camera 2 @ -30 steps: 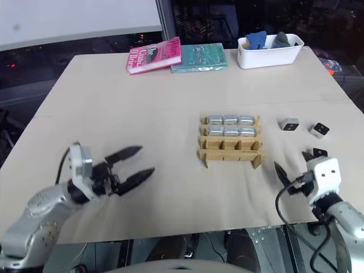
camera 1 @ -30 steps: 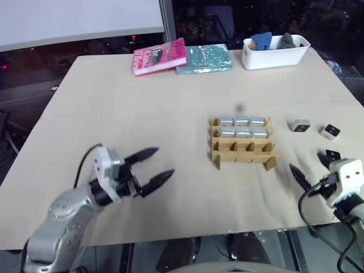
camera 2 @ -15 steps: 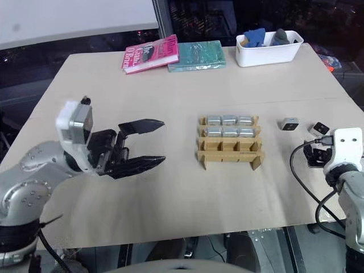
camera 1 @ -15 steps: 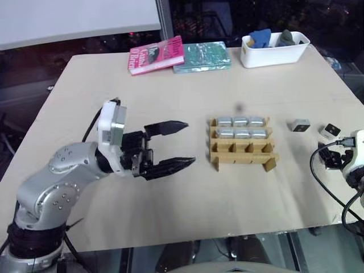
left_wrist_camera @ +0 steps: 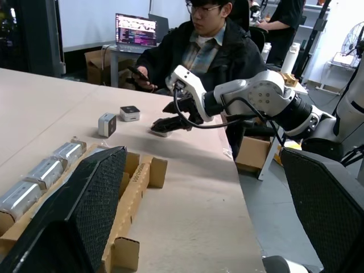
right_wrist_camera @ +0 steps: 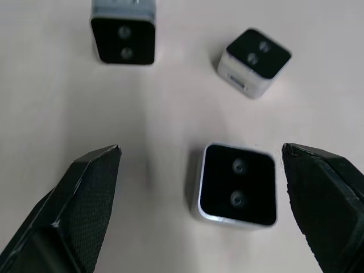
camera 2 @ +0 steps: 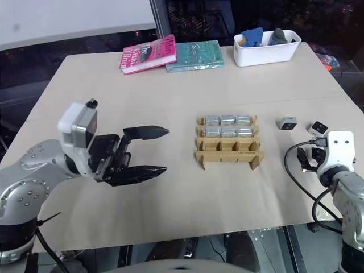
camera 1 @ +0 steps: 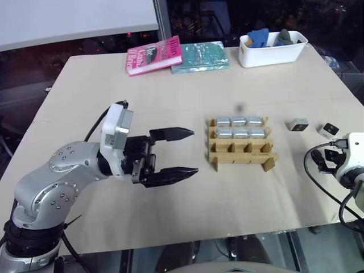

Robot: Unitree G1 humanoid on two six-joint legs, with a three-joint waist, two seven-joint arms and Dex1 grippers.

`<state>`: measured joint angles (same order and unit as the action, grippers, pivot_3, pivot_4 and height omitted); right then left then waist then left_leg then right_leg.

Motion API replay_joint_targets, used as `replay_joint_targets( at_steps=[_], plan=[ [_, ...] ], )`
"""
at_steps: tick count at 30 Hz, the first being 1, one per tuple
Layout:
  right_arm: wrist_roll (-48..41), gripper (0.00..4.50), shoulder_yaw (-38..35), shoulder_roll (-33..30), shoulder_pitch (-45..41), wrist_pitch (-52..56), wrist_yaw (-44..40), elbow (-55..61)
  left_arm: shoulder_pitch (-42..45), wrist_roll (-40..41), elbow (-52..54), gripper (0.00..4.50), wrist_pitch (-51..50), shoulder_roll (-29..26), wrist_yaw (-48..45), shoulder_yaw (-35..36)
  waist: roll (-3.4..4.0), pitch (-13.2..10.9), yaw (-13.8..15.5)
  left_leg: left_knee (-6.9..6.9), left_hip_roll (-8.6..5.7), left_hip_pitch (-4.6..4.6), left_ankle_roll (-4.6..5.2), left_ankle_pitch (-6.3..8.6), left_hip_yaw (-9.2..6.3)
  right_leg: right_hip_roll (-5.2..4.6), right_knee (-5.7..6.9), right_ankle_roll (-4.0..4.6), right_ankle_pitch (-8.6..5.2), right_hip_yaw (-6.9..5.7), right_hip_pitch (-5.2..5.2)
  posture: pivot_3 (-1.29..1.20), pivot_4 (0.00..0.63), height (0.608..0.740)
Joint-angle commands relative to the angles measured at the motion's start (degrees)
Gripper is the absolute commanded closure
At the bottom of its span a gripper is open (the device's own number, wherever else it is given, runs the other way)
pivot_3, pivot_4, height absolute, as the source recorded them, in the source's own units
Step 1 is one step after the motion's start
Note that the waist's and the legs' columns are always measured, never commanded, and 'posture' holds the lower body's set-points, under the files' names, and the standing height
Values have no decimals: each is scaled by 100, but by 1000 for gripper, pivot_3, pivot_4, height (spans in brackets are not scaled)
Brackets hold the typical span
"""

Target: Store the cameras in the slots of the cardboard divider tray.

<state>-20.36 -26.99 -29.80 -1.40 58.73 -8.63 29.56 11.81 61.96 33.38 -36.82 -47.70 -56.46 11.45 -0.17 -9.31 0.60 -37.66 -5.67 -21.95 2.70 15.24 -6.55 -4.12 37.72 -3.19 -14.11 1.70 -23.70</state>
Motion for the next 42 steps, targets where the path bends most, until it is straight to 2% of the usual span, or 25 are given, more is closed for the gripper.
replay_joint_targets(
  at_steps=[1,12,19,34,37,41,42],
  plan=[
    [84,0,-126,-79,-126,39,55,-38,-65,36,231,46,106,16,10,192,0,0,3,0,0,0,0,0,-1,0,0,0,0,-1,0,0,150,740],
    [205,0,-1,-159,-284,75,53,-358,-394,-125,215,46,307,-32,-174,347,0,0,-1,0,0,0,0,0,0,0,-1,0,0,0,0,0,150,740],
    [184,0,-85,109,17,449,133,-22,-670,-199,291,46,434,62,-184,372,0,0,13,8,0,-1,0,0,0,-1,-5,0,0,1,0,0,150,740],
    [275,0,-173,113,-74,211,71,-430,-731,-292,239,46,503,58,-286,362,0,0,4,11,0,4,0,0,2,-2,-3,0,0,2,0,0,150,740],
    [284,788,-169,128,-87,163,82,-508,-734,-286,239,0,490,51,-270,368,0,0,4,11,0,4,0,0,2,-2,-3,0,0,2,0,0,150,740],
    [312,2569,-141,119,-78,89,100,-539,-713,-256,243,0,465,60,-227,359,0,0,4,11,0,4,0,0,2,-2,-4,0,0,2,0,0,150,740],
    [328,2618,-119,101,-66,67,96,-535,-717,-254,243,0,466,65,-222,357,0,0,4,11,0,4,0,0,2,-2,-3,0,0,2,0,0,150,740]
  ],
)
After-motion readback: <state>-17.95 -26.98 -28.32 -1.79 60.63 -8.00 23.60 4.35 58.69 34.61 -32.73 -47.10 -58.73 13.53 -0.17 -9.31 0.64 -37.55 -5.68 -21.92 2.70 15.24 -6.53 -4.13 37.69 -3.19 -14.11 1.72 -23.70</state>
